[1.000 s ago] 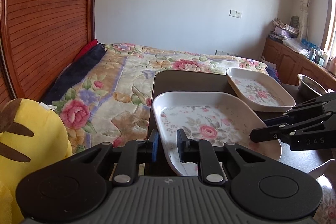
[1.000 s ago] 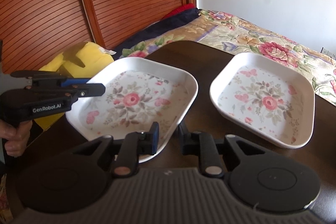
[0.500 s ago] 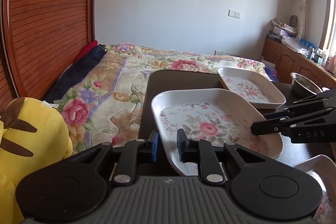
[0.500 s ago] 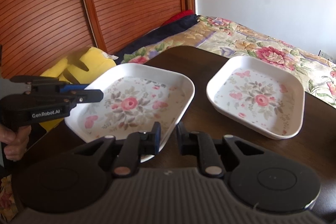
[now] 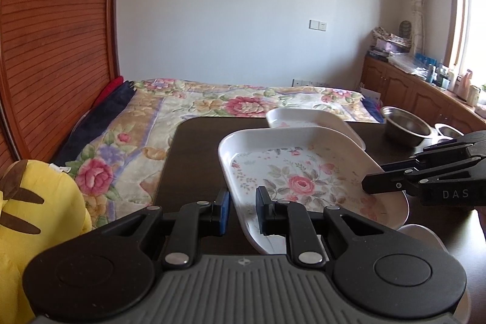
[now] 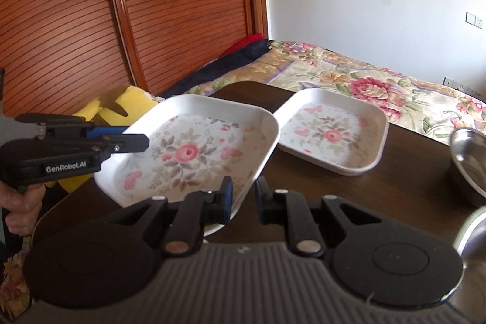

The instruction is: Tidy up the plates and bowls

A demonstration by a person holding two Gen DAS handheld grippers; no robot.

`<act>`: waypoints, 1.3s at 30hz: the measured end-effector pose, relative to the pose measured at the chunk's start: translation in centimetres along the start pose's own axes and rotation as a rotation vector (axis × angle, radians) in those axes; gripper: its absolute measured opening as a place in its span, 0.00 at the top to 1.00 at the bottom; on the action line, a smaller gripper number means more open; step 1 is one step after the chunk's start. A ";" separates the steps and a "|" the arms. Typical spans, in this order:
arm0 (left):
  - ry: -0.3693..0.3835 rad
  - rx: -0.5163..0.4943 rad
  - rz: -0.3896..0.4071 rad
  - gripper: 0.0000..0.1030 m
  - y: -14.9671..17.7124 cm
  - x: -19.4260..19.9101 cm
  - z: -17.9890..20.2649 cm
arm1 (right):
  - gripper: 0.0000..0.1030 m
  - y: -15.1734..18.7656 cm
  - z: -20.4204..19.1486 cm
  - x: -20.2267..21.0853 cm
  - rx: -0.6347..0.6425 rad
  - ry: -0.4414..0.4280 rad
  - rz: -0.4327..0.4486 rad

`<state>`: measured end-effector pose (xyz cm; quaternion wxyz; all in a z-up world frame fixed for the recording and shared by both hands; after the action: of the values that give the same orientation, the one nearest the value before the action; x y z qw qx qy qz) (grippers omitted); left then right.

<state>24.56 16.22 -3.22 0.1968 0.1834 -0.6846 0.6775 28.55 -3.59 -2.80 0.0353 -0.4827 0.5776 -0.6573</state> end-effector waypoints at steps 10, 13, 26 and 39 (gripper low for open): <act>0.007 -0.031 0.010 0.81 0.5 3.0 3.5 | 0.83 1.7 0.4 4.3 0.008 0.021 0.043; 0.007 -0.042 0.014 0.81 0.8 3.7 4.5 | 0.83 2.4 0.6 5.2 0.005 0.024 0.052; 0.013 -0.054 -0.011 0.81 3.1 5.9 6.7 | 0.83 5.2 0.5 7.7 -0.015 0.028 0.066; 0.027 -0.041 -0.050 0.81 5.3 6.5 7.5 | 0.83 8.0 0.0 8.5 -0.037 0.019 0.047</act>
<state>16.11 8.92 -4.47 0.2267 0.1870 -0.6910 0.6605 19.92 -11.36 -4.07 0.0364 -0.4632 0.6012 -0.6501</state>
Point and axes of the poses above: each gripper's, at about its wrist camera, not at the fingertips, and x roughly against the way its jaws point, z to its right, y to its underside, the point moved 6 cm from there along -x, roughly the way its jaws point, and after that the axes turned 6 degrees about -y, right-handed, at the moved point
